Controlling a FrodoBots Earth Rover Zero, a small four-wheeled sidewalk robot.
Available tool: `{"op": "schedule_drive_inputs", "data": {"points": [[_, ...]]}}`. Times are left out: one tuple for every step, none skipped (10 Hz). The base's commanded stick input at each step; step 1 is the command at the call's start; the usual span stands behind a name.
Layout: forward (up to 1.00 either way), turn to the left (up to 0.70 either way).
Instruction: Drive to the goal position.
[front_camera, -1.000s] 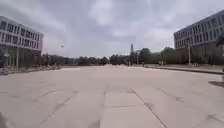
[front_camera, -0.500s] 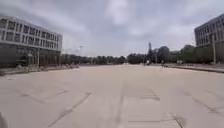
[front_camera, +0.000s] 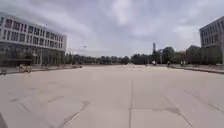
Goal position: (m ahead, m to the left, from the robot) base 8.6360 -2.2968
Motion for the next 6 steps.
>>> {"op": "schedule_drive_inputs", "data": {"points": [[1.0,0.0],[1.0,0.0],[1.0,0.0],[1.0,0.0],[1.0,0.0],[1.0,0.0]]}}
